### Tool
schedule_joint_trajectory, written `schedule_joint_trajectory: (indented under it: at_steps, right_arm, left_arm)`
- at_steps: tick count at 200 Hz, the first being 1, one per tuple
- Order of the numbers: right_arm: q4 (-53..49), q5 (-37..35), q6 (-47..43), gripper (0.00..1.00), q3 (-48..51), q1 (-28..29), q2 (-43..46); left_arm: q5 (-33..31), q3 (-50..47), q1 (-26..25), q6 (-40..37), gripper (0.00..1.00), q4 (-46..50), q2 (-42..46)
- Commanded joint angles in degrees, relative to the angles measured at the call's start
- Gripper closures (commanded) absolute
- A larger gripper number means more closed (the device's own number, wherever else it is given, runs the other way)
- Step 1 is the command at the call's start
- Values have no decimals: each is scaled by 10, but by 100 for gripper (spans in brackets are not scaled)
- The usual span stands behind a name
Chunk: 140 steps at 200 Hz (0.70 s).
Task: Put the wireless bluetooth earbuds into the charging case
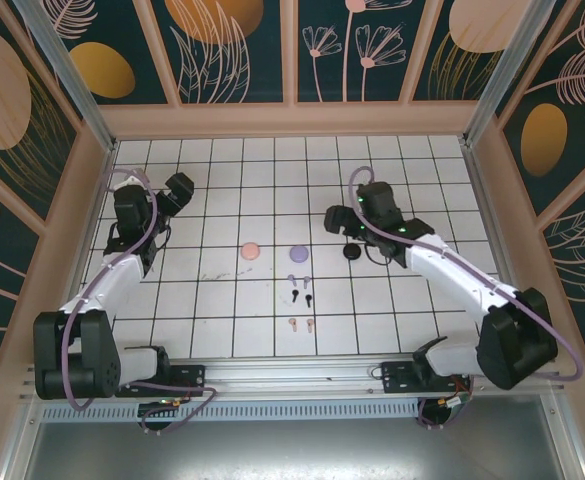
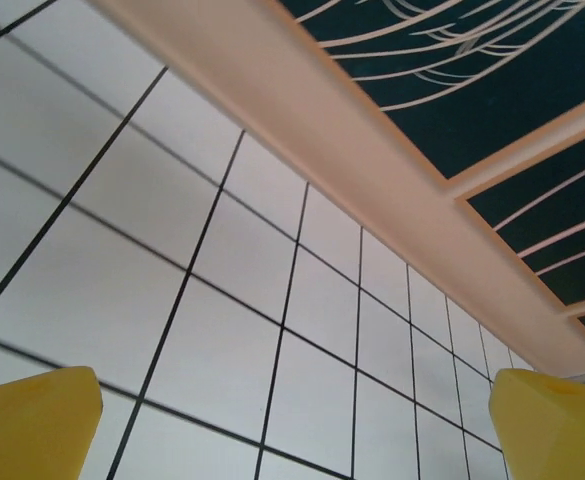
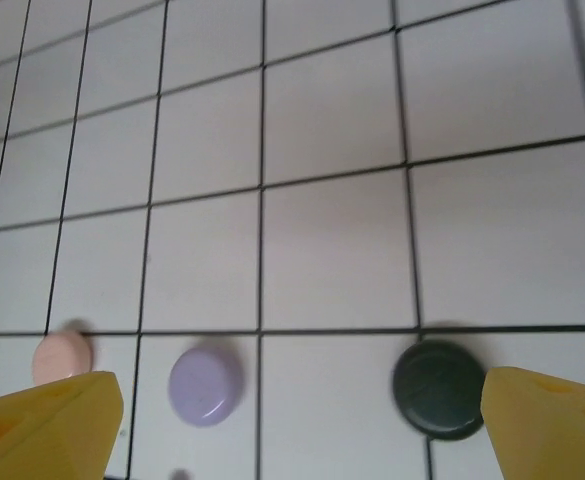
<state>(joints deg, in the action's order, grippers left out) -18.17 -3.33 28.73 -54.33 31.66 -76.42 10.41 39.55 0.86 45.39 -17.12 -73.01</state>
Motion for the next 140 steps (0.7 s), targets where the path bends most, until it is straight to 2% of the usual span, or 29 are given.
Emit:
schedule_joint_trajectory:
  at_steps: [1,25,46,68,140]
  right_arm:
    - [-61,-42,47,8,-49,47,-48]
    - [-102,-75,78,8,-108,90,-122]
    - [-150,-103,122,8,-166,117,-184]
    - [-177,-119,169,8,-207,131,-230]
    - [-220,-42,230,5,-287,130,-340]
  left_arm:
    - [-16,-19,3,72,1,45,20]
    - [-11,-24,3,85,1,91,33]
    - [-9,-38,2,100,1,91,50]
    - [0,-25,3,75,1,101,50]
    - [20,19,3,10,1,119,-6]
